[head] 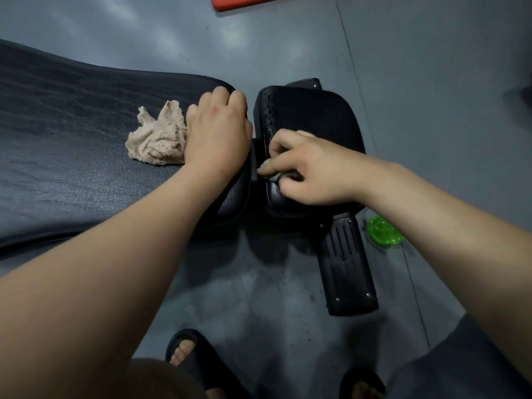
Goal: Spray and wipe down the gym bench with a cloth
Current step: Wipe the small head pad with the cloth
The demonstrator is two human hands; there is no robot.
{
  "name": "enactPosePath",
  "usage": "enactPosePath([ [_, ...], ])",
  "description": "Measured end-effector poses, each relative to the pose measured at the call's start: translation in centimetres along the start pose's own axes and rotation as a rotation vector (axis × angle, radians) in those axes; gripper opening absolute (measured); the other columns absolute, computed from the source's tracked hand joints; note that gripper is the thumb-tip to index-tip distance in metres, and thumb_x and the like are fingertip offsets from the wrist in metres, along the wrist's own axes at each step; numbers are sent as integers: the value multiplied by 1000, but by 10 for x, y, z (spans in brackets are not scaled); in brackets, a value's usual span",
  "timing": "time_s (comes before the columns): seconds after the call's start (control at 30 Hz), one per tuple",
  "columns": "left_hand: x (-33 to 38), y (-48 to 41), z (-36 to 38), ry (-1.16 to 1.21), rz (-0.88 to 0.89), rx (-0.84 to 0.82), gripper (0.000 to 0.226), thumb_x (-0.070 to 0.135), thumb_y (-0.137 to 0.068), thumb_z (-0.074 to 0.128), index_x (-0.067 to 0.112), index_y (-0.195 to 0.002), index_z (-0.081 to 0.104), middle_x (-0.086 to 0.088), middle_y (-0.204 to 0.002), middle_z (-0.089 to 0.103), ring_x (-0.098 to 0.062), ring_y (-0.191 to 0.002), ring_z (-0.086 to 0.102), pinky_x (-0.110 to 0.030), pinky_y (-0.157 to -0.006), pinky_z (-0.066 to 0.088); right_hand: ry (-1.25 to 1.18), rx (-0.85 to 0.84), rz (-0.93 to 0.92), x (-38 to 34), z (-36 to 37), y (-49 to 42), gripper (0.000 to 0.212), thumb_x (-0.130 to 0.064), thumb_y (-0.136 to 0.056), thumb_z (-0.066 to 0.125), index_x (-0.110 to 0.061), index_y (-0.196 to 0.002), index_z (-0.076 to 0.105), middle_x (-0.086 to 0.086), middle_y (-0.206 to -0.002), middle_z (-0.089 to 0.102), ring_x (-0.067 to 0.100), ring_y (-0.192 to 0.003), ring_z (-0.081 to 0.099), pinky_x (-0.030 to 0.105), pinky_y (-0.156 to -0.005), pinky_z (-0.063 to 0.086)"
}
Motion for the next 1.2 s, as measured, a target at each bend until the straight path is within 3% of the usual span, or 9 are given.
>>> enactPosePath([
  [0.1,1,0,0,-8,-1,-1,19,18,-92,47,9,-106,56,-18,-110,55,-39,-104,50,-50,-87,36,-18,-111,5,-8,-2,8,41,-32,-89,48,-36,-123,71,-14,-105,42,7,-106,42,23,-97,39],
  [0.27,2,-1,-1,-21,-17,-26,18,18,-92,48,9,-106,55,-17,-111,55,-39,-105,50,-50,-86,36,55,-240,-55,-17,7,17,37,-17,-92,56,-31,-122,71,-12,-104,38,5,-85,45,18,-73,36],
  [0.4,4,1,-1,-29,-12,-29,22,22,-90,47,13,-106,60,-12,-109,57,-36,-105,50,-47,-84,35,104,-329,-52,-20,12,19,42,-15,-93,59,-38,-127,68,-15,-100,36,1,-81,48,10,-63,32],
  [0.53,5,2,0,-46,3,-32,23,26,-89,47,17,-105,62,-10,-108,57,-35,-106,50,-47,-87,36,33,-260,11,-5,-5,19,36,-18,-90,68,-45,-113,74,-17,-102,45,2,-84,54,27,-72,48],
  [0.63,7,1,2,-52,-12,-40,23,26,-90,46,16,-103,62,-10,-107,57,-35,-105,50,-47,-86,35,-29,-103,107,16,-21,18,33,-17,-88,72,-46,-102,77,-15,-100,50,3,-76,60,33,-72,55],
  [0.8,10,2,4,-103,-24,-18,25,31,-89,43,16,-97,61,-10,-103,58,-35,-102,50,-46,-82,34,99,153,204,31,-23,7,32,-28,-90,70,-30,-122,74,0,-98,50,25,-87,59,37,-80,52],
  [0.9,11,1,4,-111,-17,-23,25,32,-88,42,16,-96,60,-10,-102,58,-35,-101,50,-46,-81,33,103,50,170,19,-18,2,49,-43,-84,73,-21,-127,68,1,-101,49,24,-96,59,34,-88,51],
  [1.0,11,2,5,-120,-14,-17,25,32,-88,43,16,-95,60,-10,-100,58,-35,-99,50,-46,-80,33,78,-95,138,10,-11,5,70,-44,-84,74,-27,-147,50,-4,-115,43,14,-99,52,29,-93,46],
  [1.2,12,1,5,-113,-27,-18,26,33,-89,42,16,-95,60,-10,-100,57,-35,-99,50,-46,-81,34,54,158,132,29,-15,-3,51,-34,-93,70,-24,-141,59,2,-110,48,22,-96,56,30,-86,45],
])
Point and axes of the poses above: each hand's wrist, its own y-axis away from the middle knuckle, its own z-axis out of the palm, x = y × z, the point moved 4 cm from there along -y, towards the middle knuckle
